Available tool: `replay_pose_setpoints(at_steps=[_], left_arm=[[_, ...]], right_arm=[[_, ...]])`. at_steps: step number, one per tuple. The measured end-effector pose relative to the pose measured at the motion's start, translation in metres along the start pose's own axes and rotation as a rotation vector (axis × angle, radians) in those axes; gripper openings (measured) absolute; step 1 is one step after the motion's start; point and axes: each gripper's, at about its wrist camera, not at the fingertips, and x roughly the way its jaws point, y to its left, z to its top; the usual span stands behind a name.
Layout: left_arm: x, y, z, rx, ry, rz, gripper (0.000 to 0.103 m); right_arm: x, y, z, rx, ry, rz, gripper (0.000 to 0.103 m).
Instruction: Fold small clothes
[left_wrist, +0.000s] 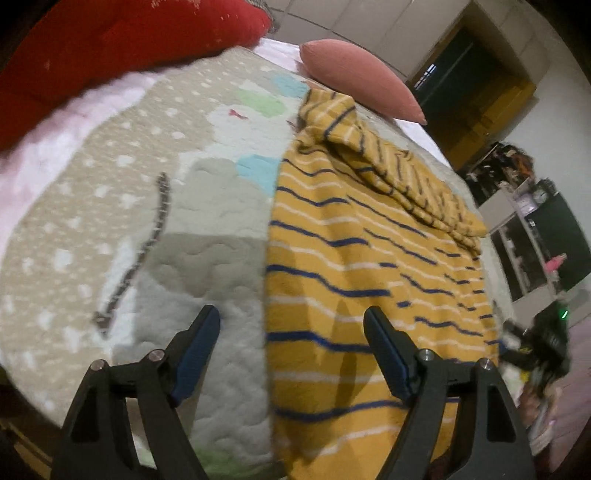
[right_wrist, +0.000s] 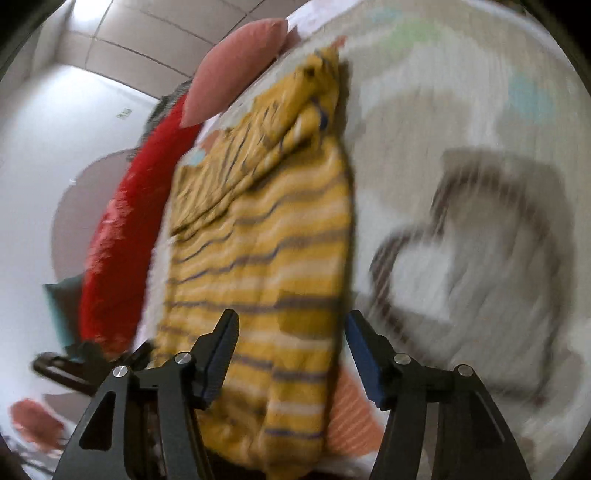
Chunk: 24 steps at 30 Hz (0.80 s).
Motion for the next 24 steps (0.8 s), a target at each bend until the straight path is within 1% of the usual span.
replay_pose_setpoints(at_steps=[2, 4, 5, 6, 8, 9, 13, 16, 17, 18, 19, 20, 21, 22, 23, 24], left_arm=[[0.001, -0.006, -0.003, 0.005, 0.005, -0.049, 0.078], [0.001, -0.015, -0.012, 0.018, 0.027, -0.136, 0.078], [0.002, -0.019, -0.016, 0.028, 0.036, -0.158, 0.077], [0.002, -0.025, -0.024, 0.049, 0.036, -0.163, 0.077], [0.002, -0.033, -0.034, 0.084, 0.021, -0.14, 0.077], [0.001, -0.035, -0.039, 0.088, 0.016, -0.142, 0.077], [-0.001, -0.036, -0.05, 0.062, 0.02, -0.193, 0.077], [-0.001, -0.038, -0.055, 0.065, 0.022, -0.2, 0.077], [0.0, -0.038, -0.055, 0.064, 0.021, -0.197, 0.077], [0.001, -0.037, -0.054, 0.057, 0.024, -0.193, 0.077], [0.001, -0.038, -0.054, 0.049, 0.031, -0.179, 0.073], [0.002, -0.038, -0.051, 0.042, 0.033, -0.149, 0.048], [0.001, -0.038, -0.05, 0.037, 0.038, -0.107, 0.032], [0.002, -0.036, -0.048, 0.026, 0.056, -0.093, 0.009], [0.0, -0.033, -0.046, 0.002, 0.06, -0.096, 0.008], [-0.003, -0.031, -0.046, -0.017, 0.058, -0.084, 0.008]], right_arm=[[0.007, 0.0, -0.016, 0.006, -0.008, 0.058, 0.065], [0.011, 0.004, -0.029, 0.005, -0.014, 0.115, 0.065], [0.014, 0.006, -0.035, 0.009, -0.006, 0.164, 0.065], [0.016, 0.006, -0.04, 0.013, -0.001, 0.189, 0.065], [0.02, 0.007, -0.051, 0.021, 0.005, 0.23, 0.065], [0.022, 0.007, -0.058, 0.028, 0.008, 0.251, 0.065], [0.034, 0.003, -0.086, 0.063, 0.051, 0.331, 0.065], [0.051, 0.003, -0.111, 0.08, 0.095, 0.353, 0.065], [0.058, 0.006, -0.118, 0.077, 0.108, 0.344, 0.064], [0.061, 0.008, -0.123, 0.068, 0.109, 0.327, 0.062], [0.064, 0.011, -0.126, 0.058, 0.106, 0.305, 0.054], [0.066, 0.014, -0.129, 0.049, 0.097, 0.27, 0.047], [0.067, 0.016, -0.129, 0.044, 0.085, 0.238, 0.029], [0.066, 0.017, -0.127, 0.043, 0.074, 0.223, 0.014], [0.064, 0.018, -0.125, 0.044, 0.059, 0.213, 0.013], [0.059, 0.02, -0.122, 0.04, 0.039, 0.208, 0.011]])
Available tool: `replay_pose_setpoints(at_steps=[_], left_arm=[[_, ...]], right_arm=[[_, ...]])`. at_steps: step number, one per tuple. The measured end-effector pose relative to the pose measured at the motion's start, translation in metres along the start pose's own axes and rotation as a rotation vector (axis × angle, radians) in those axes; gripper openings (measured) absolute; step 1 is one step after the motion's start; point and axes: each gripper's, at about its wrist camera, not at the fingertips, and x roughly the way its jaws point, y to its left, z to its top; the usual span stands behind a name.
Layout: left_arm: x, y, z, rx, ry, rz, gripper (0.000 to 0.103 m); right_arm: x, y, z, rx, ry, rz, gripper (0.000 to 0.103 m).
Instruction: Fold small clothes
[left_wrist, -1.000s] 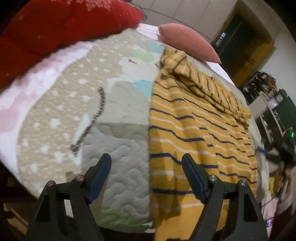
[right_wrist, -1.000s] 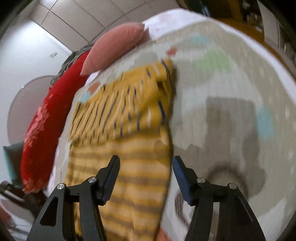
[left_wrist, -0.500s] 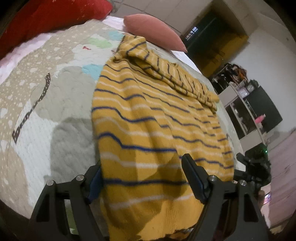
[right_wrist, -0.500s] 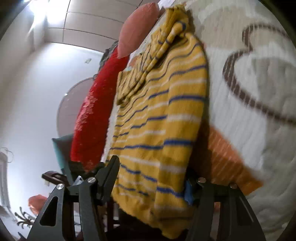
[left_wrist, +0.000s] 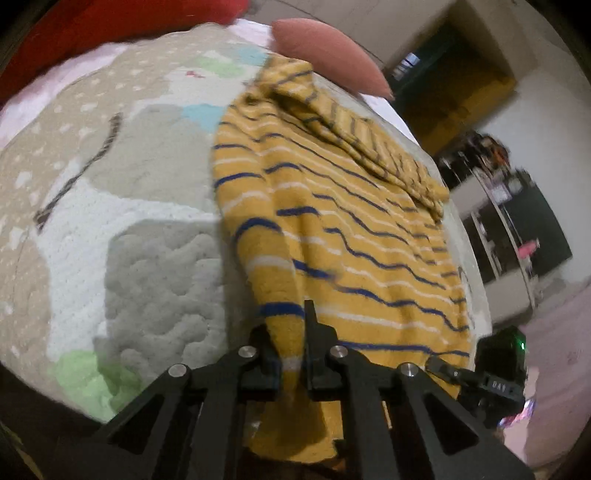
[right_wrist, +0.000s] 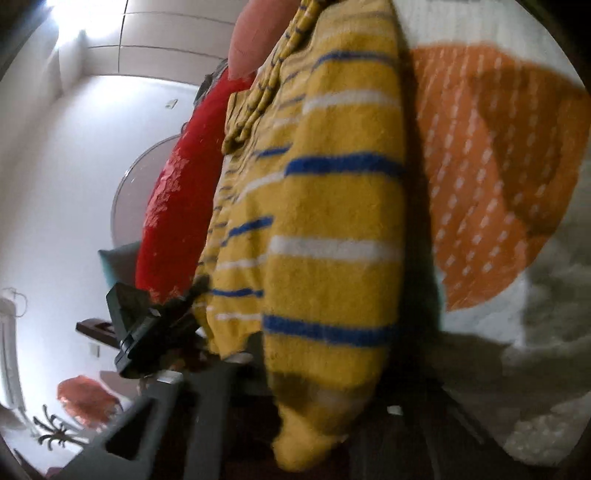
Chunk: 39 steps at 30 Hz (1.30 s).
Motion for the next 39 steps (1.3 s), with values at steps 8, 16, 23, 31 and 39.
replay_pose_setpoints(at_steps=[8, 16, 23, 31, 39], left_arm=[[-0.05, -0.017, -0.027, -0.015, -0.06, -0.019, 0.008], [-0.064, -0.03, -0.048, 0.051, -0.063, 0.012, 0.008], [-0.073, -0.029, -0.014, 0.039, -0.119, -0.016, 0.008], [-0.059, -0.053, 0.07, 0.049, -0.156, -0.039, 0.008], [0.025, -0.061, 0.177, -0.004, -0.09, 0.001, 0.008]], right_arm=[[-0.051, 0.044, -0.008, -0.176, -0.028, 0.029, 0.008], [-0.069, 0.042, -0.026, -0.167, -0.022, 0.021, 0.008], [-0.073, 0.065, 0.008, -0.227, -0.051, 0.037, 0.008], [-0.066, 0.115, 0.083, -0.347, -0.1, 0.028, 0.008], [-0.033, 0.115, 0.201, -0.291, -0.156, -0.022, 0.01]])
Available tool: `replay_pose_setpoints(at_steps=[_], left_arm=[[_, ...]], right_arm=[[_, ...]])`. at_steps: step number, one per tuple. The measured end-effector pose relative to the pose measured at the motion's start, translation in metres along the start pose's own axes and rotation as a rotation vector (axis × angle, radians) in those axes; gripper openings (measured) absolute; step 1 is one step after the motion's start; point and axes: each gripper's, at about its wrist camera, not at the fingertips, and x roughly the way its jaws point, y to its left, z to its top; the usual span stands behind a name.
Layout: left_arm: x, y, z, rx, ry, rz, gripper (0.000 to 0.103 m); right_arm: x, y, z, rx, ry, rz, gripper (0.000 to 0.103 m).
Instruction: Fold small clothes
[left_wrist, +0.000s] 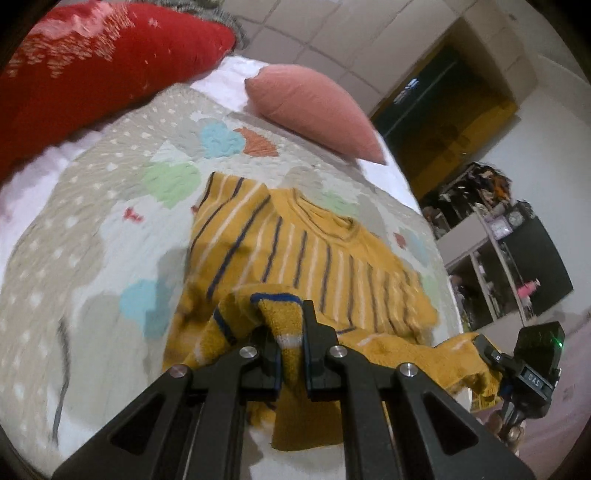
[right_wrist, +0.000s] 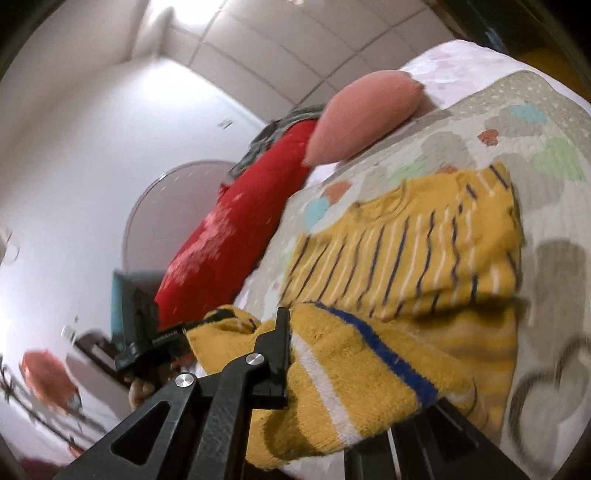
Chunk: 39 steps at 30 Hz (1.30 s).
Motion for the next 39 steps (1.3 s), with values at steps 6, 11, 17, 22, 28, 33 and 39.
replay_pose_setpoints(at_steps=[6, 11, 17, 22, 28, 33, 39], left_arm=[[0.072, 0.018, 0.047, -0.075, 0.071, -0.012, 0.008], [0.11, 0.036, 0.074, -0.152, 0.082, -0.057, 0.022], [0.12, 0.063, 0.102, -0.287, -0.018, -0.109, 0.064], [0.114, 0.061, 0.109, -0.22, -0.012, -0.035, 0.065], [0.076, 0.035, 0.081, -0.035, -0.016, 0.079, 0.066], [0.03, 0.003, 0.029, 0.124, -0.052, 0.186, 0.069], [-0.019, -0.032, -0.039, 0.285, -0.133, 0.318, 0.078]], right_arm=[[0.053, -0.068, 0.053, 0.121, 0.041, -0.078, 0.012], [0.089, -0.117, 0.084, 0.235, 0.046, -0.075, 0.031], [0.111, -0.147, 0.114, 0.359, -0.012, -0.02, 0.056], [0.12, -0.139, 0.135, 0.312, -0.018, -0.108, 0.062], [0.103, -0.072, 0.127, 0.03, -0.014, -0.348, 0.067], [0.072, -0.011, 0.097, -0.219, -0.027, -0.541, 0.068], [0.04, 0.046, 0.043, -0.45, -0.05, -0.737, 0.076]])
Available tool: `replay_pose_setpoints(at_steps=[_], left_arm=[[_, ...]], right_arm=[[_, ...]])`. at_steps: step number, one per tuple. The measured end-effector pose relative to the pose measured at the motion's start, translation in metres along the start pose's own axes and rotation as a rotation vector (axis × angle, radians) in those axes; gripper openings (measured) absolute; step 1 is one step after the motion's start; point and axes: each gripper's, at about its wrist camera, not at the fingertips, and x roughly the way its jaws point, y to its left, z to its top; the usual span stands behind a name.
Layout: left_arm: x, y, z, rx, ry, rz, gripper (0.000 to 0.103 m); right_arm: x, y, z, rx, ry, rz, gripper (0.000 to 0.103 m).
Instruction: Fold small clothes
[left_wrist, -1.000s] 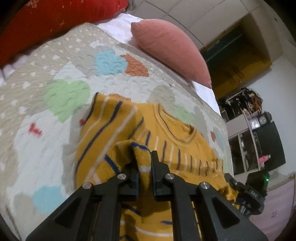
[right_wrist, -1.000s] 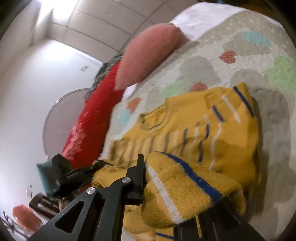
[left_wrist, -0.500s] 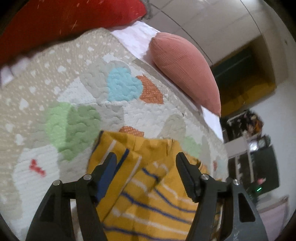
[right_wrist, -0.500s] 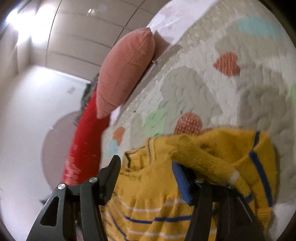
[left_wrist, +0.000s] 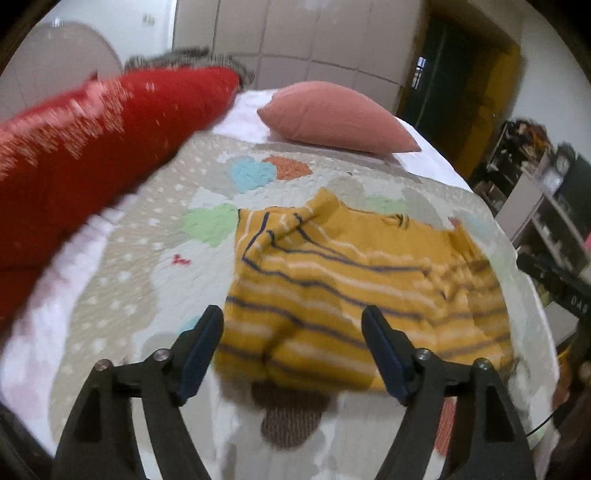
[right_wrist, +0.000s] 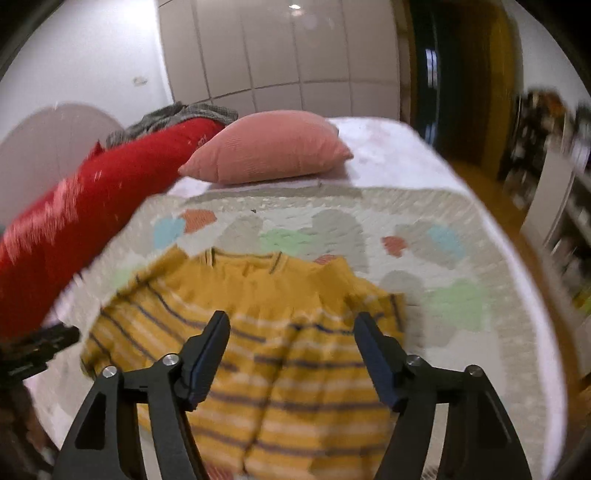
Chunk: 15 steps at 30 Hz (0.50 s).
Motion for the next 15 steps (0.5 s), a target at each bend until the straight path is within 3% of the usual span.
replay_pose_setpoints(at_steps=[7, 15], left_arm=[[-0.049, -0.014, -0.037, 0.009, -0.076, 0.037, 0.082], [-0.061, -0.013, -0.06, -0.006, -0.07, 0.061, 0.082]], right_arm=[[-0.048, 0.017, -0.034, -0.052, -0.033, -0.103, 0.076], [-0.079, 0.032, -0.053, -0.1, -0.083, -0.143, 0.079]])
